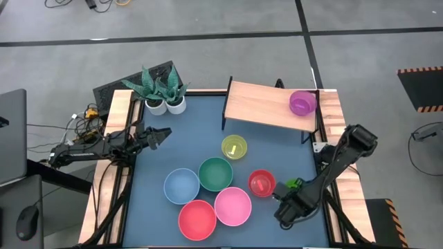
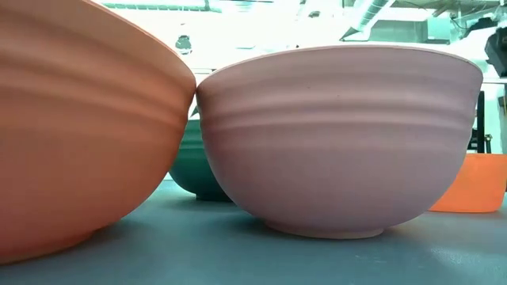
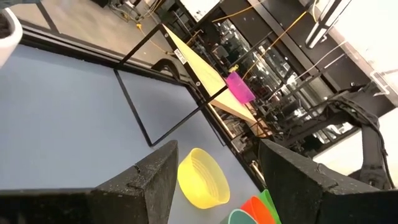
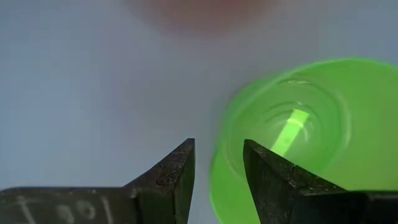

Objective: Place and stack bowls onto a shelf
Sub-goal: Stack the small light green bowl on top of the small violet bowl on the shelf

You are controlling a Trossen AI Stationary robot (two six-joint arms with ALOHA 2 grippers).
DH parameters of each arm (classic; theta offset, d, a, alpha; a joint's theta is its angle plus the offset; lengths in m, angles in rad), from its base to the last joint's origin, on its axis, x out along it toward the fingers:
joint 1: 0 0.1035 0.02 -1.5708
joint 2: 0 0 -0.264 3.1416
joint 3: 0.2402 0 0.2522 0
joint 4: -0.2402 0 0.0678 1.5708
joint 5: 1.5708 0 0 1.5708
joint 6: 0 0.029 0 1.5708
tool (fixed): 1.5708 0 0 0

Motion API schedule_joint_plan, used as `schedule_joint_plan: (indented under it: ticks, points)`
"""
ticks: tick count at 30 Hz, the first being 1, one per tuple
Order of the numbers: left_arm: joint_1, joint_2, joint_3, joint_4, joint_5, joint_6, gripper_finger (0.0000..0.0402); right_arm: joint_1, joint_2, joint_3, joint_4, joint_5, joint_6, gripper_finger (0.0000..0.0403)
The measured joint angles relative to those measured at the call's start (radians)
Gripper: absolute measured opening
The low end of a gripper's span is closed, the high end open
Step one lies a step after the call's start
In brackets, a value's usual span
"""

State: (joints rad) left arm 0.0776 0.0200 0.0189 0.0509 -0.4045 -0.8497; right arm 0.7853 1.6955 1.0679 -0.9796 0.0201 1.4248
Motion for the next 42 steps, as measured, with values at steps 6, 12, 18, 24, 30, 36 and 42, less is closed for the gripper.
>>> schedule_joint_plan:
  ticks: [6, 12, 18, 24, 30, 36, 42]
  points:
    - [0.0, 0.0, 0.0, 0.0, -0.005, -0.003, 0.0209, -0.002, 0.077, 0.0, 0.027, -0.062, -0.002, 0.0127]
    - [0.0, 0.0, 0.0, 0.0, -0.008, -0.01, 0.0209, -0.002, 0.075, 0.0, 0.042, -0.075, -0.003, 0.0022]
    - [0.0, 0.0, 0.0, 0.0, -0.008, -0.009, 0.0209, -0.002, -0.004, 0.0, 0.002, -0.055, -0.001, 0.0022]
    - [0.0, 0.0, 0.0, 0.0, -0.008, -0.008, 0.0209, -0.004, -0.186, 0.0, -0.058, -0.043, -0.011, 0.0022]
    - [0.0, 0.0, 0.0, 0.0, -0.007, -0.008, 0.0209, -0.059, -0.424, 0.027, -0.051, 0.041, -0.094, 0.0022]
    - [0.0, 0.0, 0.0, 0.0, -0.007, 0.003, 0.0209, -0.19, -0.638, 0.105, 0.117, 0.245, -0.4, 0.0022]
    - [0.0, 0.0, 0.0, 0.0, -0.008, 0.019, 0.0209, -0.391, -0.749, 0.218, 0.163, 0.509, -0.735, 0.0022]
